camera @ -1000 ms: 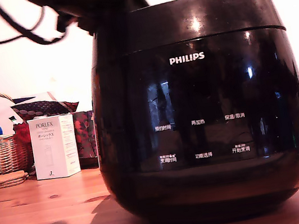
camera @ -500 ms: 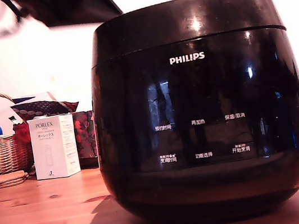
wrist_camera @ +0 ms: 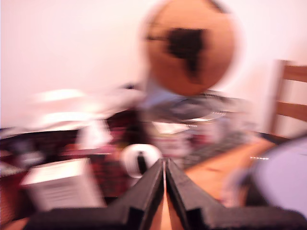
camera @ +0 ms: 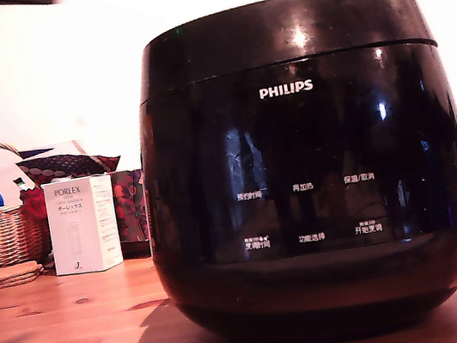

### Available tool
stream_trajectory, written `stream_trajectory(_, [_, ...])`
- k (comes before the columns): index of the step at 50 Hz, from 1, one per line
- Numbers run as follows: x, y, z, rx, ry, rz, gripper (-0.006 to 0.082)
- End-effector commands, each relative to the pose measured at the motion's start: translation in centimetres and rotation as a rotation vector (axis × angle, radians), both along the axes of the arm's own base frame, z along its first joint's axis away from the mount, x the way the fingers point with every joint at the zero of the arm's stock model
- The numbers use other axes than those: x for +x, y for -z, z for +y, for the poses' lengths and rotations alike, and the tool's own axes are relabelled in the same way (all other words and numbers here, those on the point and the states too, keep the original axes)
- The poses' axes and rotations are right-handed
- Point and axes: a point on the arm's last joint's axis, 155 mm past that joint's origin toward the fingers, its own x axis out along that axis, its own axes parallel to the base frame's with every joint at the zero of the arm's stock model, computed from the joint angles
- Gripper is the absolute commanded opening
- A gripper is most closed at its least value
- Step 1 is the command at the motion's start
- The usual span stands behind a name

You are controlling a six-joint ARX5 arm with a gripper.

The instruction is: Close the rice cooker by pressing the lid down with medium force

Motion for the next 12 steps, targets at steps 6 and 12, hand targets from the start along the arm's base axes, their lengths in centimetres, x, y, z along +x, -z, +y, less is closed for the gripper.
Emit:
stream_trajectory(6, [1.0,0.5,3.4,0.024,-0.098,0.003,-0.0024])
stream_trajectory(12, [1.3,0.5,4.6,0.025,-0.132,0.005,-0.0024])
